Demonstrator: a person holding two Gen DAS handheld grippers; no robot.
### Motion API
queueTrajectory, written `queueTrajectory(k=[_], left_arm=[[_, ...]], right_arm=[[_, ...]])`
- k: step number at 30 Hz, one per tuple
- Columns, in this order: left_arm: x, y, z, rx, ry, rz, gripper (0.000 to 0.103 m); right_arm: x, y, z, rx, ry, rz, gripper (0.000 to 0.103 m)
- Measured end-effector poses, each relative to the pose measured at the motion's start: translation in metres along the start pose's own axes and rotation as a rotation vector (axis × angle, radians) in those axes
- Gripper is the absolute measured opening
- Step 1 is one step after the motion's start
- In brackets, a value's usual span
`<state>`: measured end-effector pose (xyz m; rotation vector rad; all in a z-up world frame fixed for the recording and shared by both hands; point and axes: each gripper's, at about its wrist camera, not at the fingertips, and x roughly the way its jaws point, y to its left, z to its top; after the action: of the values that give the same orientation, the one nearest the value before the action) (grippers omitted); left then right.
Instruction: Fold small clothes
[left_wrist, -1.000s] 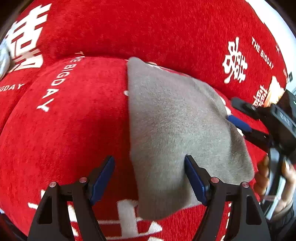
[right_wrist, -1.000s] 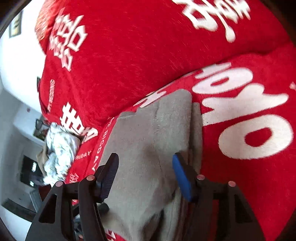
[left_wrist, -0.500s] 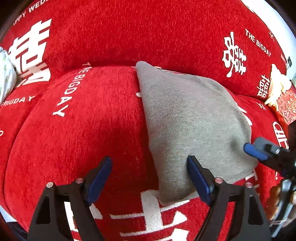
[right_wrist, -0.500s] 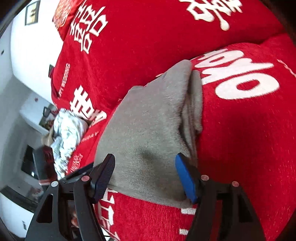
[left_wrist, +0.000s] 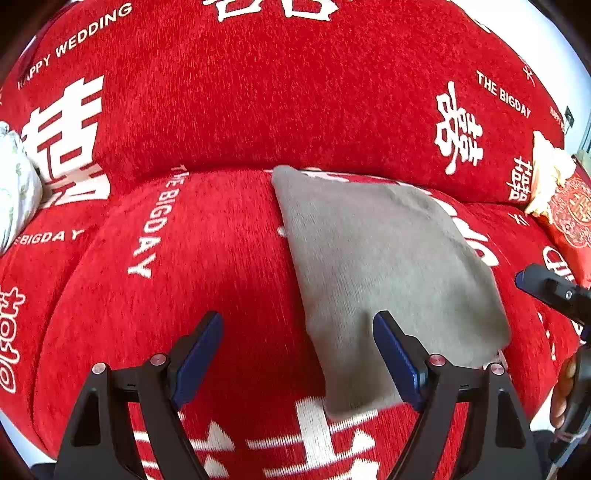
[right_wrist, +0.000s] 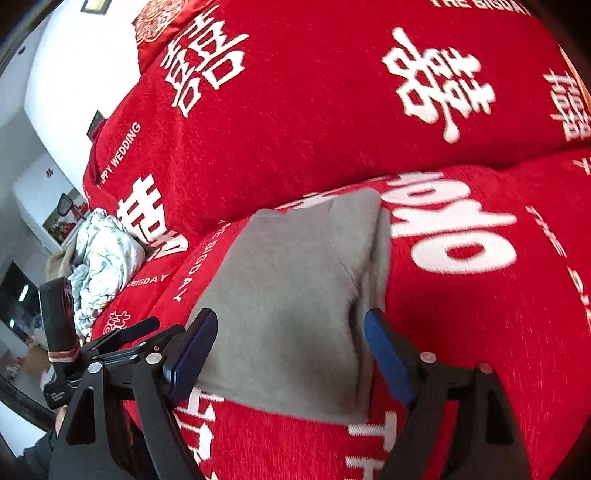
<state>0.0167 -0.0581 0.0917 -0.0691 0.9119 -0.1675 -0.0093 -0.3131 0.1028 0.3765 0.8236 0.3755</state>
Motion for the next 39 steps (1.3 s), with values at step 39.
queueTrajectory(k=[39], left_arm=[[0.122,0.009,0.048,-0.156,0.304,-0.331,0.103]], right_arm=[[0.108,-0.076,0.041,0.294,0.156,0.004,0.088]])
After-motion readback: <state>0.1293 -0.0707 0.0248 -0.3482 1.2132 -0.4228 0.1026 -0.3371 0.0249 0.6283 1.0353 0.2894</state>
